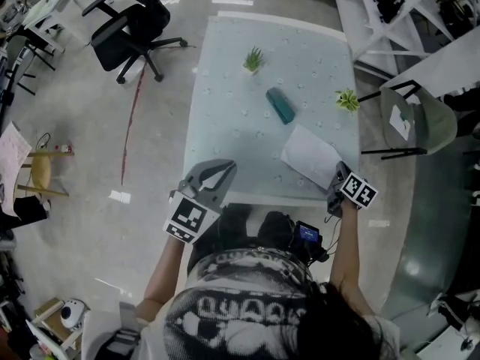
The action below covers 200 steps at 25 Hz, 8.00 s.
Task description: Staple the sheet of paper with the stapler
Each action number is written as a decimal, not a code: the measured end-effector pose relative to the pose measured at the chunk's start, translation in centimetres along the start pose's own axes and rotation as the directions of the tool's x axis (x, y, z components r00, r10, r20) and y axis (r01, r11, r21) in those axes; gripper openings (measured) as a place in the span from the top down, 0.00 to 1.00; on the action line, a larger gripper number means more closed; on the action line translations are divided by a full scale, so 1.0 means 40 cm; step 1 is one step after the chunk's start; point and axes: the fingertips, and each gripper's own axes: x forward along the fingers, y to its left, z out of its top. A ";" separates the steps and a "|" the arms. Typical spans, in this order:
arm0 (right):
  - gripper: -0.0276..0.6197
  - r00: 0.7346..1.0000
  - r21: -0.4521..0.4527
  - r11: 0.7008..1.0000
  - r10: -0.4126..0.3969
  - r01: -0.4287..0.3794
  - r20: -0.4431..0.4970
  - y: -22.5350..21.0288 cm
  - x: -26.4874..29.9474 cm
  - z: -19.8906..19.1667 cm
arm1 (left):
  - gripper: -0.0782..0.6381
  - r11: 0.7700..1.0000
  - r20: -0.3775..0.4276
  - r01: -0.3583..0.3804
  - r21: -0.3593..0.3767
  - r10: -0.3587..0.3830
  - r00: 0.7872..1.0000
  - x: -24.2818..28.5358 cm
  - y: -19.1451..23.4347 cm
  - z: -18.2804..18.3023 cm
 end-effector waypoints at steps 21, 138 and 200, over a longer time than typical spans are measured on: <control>0.96 0.784 -0.372 0.690 0.534 -0.620 -0.316 0.349 -0.101 -0.028 | 0.88 0.976 -0.022 -0.175 -0.133 0.174 0.985 -0.001 0.023 -0.039; 0.95 0.585 -0.604 0.333 -0.166 -0.725 -0.794 0.591 0.341 0.068 | 0.88 0.944 -0.018 -0.268 -0.190 0.270 0.963 0.137 0.119 -0.038; 0.96 0.784 -0.453 0.700 0.621 -0.552 0.004 0.489 -0.518 -0.149 | 0.88 0.999 -0.039 -0.042 -0.009 0.042 0.998 -0.043 -0.479 -0.022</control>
